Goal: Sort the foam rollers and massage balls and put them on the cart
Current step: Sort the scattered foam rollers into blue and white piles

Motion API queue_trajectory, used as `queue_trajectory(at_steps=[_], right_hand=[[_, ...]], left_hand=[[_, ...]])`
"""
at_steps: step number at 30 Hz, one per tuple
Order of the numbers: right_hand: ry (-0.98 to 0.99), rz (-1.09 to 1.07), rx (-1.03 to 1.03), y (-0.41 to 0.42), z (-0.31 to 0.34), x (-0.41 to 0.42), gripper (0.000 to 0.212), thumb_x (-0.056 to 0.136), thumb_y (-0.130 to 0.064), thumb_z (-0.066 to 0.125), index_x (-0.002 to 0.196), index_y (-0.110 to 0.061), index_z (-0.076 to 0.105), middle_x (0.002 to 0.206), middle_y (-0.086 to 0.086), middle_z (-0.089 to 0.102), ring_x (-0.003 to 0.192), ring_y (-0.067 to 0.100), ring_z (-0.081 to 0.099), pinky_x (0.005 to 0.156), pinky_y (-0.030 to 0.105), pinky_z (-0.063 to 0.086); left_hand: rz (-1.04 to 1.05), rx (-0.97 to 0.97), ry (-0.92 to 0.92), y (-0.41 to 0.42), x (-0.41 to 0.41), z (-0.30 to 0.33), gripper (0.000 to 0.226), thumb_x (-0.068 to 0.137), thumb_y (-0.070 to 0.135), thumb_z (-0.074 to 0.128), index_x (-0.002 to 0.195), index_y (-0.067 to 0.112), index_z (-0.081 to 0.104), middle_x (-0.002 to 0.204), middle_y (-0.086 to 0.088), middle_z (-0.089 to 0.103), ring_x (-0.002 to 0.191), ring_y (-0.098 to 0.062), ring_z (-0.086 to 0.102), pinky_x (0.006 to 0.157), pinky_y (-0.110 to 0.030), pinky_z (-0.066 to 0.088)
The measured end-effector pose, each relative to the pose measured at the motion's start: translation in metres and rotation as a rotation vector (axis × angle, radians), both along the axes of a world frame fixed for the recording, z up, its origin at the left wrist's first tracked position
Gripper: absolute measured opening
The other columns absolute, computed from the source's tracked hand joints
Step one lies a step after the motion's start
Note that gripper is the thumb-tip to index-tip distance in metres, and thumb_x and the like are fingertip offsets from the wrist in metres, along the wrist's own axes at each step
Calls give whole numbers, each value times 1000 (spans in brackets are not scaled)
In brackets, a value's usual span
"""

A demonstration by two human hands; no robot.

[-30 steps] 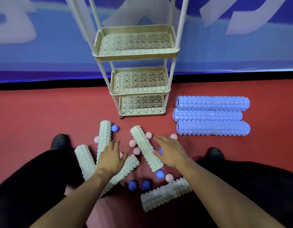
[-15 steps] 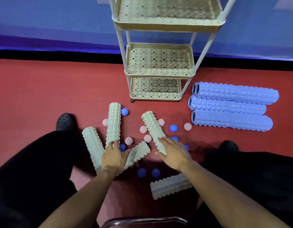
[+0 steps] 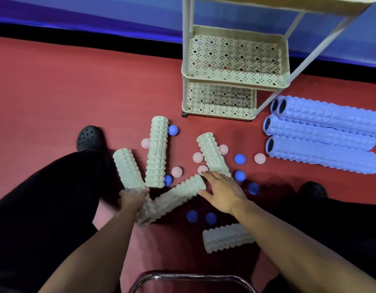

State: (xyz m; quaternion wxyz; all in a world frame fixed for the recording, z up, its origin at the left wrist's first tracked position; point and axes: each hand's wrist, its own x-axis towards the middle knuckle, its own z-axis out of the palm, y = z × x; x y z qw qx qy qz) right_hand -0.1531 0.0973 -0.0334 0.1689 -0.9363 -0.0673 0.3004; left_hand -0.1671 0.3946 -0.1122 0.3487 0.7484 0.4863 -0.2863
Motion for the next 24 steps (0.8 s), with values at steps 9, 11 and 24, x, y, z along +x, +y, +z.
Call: queue_trajectory(at_steps=[9, 11, 24], right_hand=[[16, 11, 34, 18, 8, 0, 68, 96, -55, 52, 154, -30, 30, 160, -11, 33, 142, 17, 38, 115, 35, 30], [5, 16, 30, 18, 14, 3, 68, 96, -55, 51, 155, -30, 29, 160, -10, 32, 144, 17, 37, 116, 35, 30], [-88, -284, 270, 22, 104, 0, 67, 93, -57, 56, 152, -31, 38, 155, -5, 42, 137, 18, 45, 109, 31, 36]], left_hand=[[207, -133, -9, 7, -7, -7, 63, 81, 32, 84, 123, -7, 58, 114, -23, 69, 98, -37, 69, 86, -44, 58], [277, -147, -54, 5, -8, 1, 55, 87, 33, 77, 119, -8, 60, 113, -22, 69, 99, -36, 69, 90, -44, 57], [139, -452, -473, -57, -18, 139, 35, 88, 24, 78, 103, -6, 68, 80, -15, 72, 71, -30, 67, 68, -43, 57]])
